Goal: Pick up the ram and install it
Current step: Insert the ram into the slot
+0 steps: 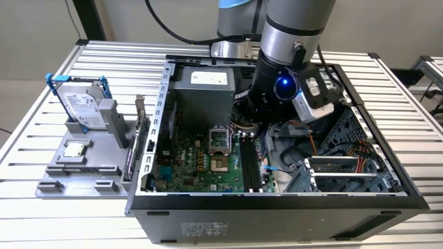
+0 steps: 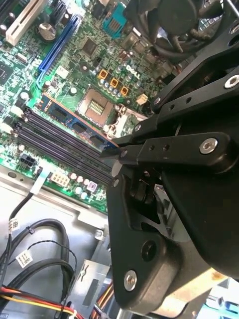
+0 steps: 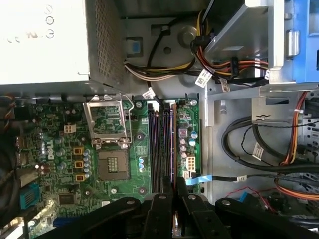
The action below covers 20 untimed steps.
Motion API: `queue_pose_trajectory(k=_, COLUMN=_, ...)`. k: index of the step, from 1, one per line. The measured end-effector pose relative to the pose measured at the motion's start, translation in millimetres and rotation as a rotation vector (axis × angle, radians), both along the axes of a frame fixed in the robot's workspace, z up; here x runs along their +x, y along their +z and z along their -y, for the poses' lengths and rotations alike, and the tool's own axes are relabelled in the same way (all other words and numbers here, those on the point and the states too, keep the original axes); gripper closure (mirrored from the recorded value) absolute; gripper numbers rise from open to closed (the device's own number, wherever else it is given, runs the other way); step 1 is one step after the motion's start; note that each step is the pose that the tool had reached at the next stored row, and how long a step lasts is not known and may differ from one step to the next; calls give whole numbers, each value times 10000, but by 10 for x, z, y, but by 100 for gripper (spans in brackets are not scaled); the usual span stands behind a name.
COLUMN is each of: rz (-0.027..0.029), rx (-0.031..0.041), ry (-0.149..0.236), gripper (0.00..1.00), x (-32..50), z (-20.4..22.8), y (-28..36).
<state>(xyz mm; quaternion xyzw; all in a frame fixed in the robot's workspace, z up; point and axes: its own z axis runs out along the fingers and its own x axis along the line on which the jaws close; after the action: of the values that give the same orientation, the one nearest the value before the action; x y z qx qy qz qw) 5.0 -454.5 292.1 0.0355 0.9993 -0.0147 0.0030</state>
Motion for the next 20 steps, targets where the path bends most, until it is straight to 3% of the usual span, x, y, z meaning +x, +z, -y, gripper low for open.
queue_pose_trajectory(k=15, rz=0, rx=-10, ry=-166, gripper=100, x=0, z=-10, y=-170)
queue_pose_trajectory(k=20, rz=0, rx=-53, ry=-175, gripper=100, x=0, z=-11, y=-177)
